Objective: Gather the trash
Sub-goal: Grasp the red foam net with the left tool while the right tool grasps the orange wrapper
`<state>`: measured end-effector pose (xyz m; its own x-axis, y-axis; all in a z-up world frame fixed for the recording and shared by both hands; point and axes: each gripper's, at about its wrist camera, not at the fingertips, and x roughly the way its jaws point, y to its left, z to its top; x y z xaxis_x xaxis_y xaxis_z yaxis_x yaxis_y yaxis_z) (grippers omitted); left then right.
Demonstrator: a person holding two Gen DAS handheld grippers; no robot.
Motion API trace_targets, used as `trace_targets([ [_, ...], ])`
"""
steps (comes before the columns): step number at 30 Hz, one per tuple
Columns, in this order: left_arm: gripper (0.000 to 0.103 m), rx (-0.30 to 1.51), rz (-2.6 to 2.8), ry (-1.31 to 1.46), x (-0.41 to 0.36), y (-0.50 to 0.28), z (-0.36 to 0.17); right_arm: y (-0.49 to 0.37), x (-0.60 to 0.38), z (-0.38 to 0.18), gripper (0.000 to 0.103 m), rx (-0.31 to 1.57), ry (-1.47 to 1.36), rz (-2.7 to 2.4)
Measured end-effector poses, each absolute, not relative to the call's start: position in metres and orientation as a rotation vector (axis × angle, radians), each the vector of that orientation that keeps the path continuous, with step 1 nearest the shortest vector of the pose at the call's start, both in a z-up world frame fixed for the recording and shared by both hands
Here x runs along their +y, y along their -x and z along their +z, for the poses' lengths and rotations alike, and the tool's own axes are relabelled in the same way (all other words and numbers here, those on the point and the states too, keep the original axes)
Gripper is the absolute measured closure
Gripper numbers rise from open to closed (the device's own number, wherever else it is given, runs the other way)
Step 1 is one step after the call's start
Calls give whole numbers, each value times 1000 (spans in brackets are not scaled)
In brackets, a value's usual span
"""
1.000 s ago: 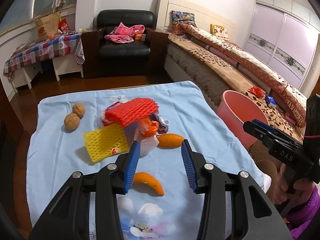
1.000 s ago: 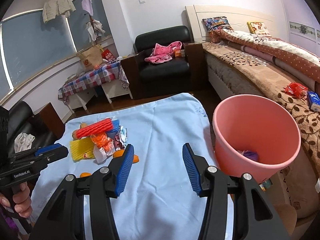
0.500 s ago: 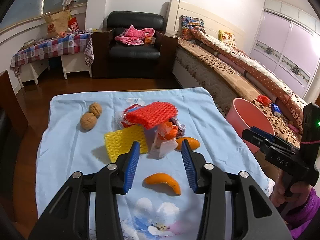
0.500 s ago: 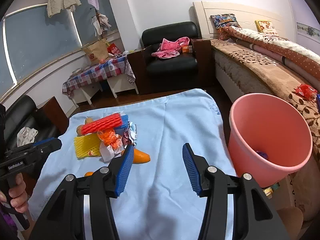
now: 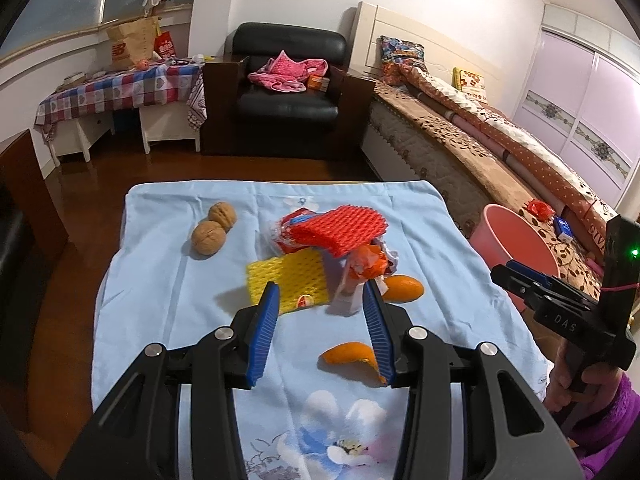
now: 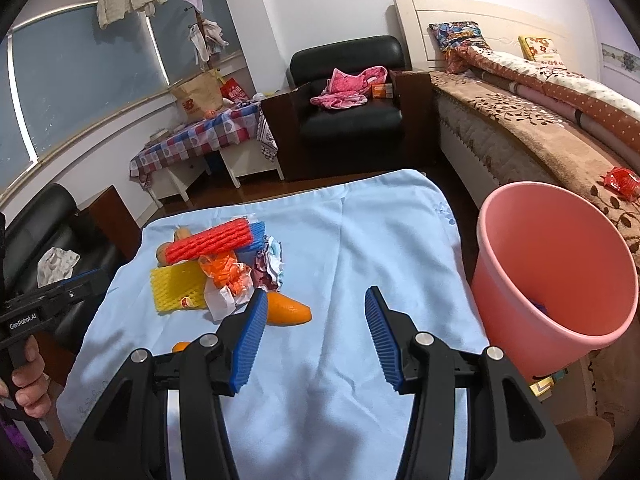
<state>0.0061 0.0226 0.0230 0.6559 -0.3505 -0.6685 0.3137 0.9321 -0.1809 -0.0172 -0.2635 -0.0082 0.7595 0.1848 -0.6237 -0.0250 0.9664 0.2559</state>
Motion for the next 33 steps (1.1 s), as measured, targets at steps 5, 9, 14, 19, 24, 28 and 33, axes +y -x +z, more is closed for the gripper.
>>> trace_targets([
  [5, 60, 758, -366, 49, 28, -8, 27, 13, -257, -12, 53, 712, -232, 136],
  [9, 60, 759, -394, 47, 21, -16, 29, 12, -255, -14, 53, 715, -239, 151],
  [14, 60, 733, -445, -22, -10, -28, 30, 12, -257, -16, 53, 722, -238, 153],
  [19, 59, 725, -450, -155, -40, -48, 18, 10, -263, -18, 53, 728, -251, 142],
  [24, 60, 755, -422, -196, -49, -75, -4, 8, -264, -19, 53, 736, -268, 155],
  [28, 60, 759, -406, -209, -48, -85, -19, 2, -256, -20, 53, 746, -271, 201],
  [33, 88, 770, -409, -140, -36, -89, -22, -5, -234, -18, 51, 752, -239, 268],
])
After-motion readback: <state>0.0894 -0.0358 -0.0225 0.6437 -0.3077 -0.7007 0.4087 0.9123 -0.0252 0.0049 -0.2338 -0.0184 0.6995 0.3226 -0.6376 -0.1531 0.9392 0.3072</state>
